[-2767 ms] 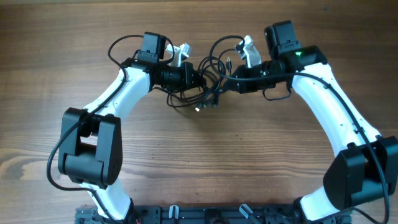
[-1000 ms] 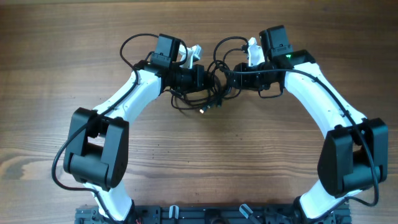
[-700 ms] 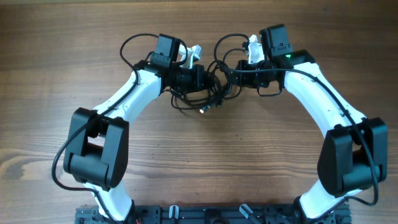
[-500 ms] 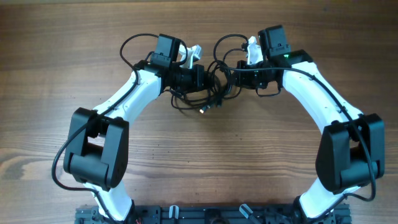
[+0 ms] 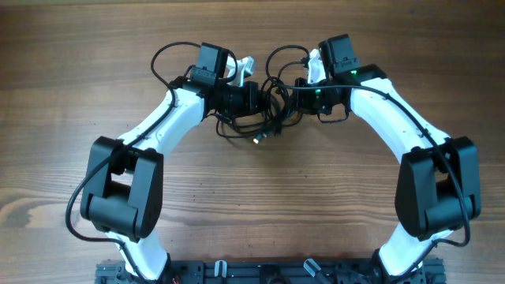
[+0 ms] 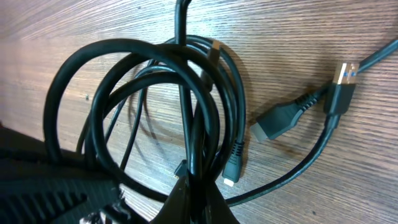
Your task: Untangle cables
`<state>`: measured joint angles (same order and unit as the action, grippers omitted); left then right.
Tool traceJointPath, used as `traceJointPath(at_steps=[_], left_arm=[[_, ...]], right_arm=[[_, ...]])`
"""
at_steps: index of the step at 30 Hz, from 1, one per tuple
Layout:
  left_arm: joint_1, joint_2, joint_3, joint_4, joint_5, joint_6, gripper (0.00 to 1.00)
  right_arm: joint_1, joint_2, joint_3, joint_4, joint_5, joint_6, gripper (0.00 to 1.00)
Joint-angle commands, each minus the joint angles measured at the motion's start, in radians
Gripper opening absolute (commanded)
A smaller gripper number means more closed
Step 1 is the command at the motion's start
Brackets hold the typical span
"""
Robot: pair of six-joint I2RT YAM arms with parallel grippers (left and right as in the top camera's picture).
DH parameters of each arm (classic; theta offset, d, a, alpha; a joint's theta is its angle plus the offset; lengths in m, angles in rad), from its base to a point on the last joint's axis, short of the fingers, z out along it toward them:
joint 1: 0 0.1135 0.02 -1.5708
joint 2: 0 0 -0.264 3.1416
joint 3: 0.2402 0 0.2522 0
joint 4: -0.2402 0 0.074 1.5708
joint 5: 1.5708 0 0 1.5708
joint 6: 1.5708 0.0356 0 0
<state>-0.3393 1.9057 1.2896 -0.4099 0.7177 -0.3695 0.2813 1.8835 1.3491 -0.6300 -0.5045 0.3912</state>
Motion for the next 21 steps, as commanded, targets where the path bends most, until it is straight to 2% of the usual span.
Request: traceJointPath(at_steps=[1, 5, 11, 15, 18, 21], left_arm=[[-0.006, -0.006, 0.005, 0.013, -0.045, -0.006, 0.04], [-0.006, -0.006, 0.005, 0.018, -0.066, -0.01, 0.04], [-0.005, -0.006, 0.005, 0.018, -0.197, -0.165, 0.04], [-0.005, -0.006, 0.005, 0.035, -0.196, -0.171, 0.04], [-0.005, -0.006, 0.005, 0.071, -0.196, -0.171, 0.04], [-0.005, -0.006, 0.005, 0.129, -0.195, -0.171, 0.04]], right_arm=[[0.009, -0.041, 0.016, -0.015, -0.101, -0.057, 0.04], [0.009, -0.178, 0.016, -0.07, -0.1, -0.102, 0.04], [0.009, -0.397, 0.016, -0.15, -0.088, -0.103, 0.04], [0.01, -0.492, 0.016, -0.277, 0.083, -0.062, 0.04], [0.01, -0.5, 0.014, -0.396, 0.235, -0.016, 0.04], [0.01, -0.487, -0.042, -0.427, 0.264, -0.013, 0.04]])
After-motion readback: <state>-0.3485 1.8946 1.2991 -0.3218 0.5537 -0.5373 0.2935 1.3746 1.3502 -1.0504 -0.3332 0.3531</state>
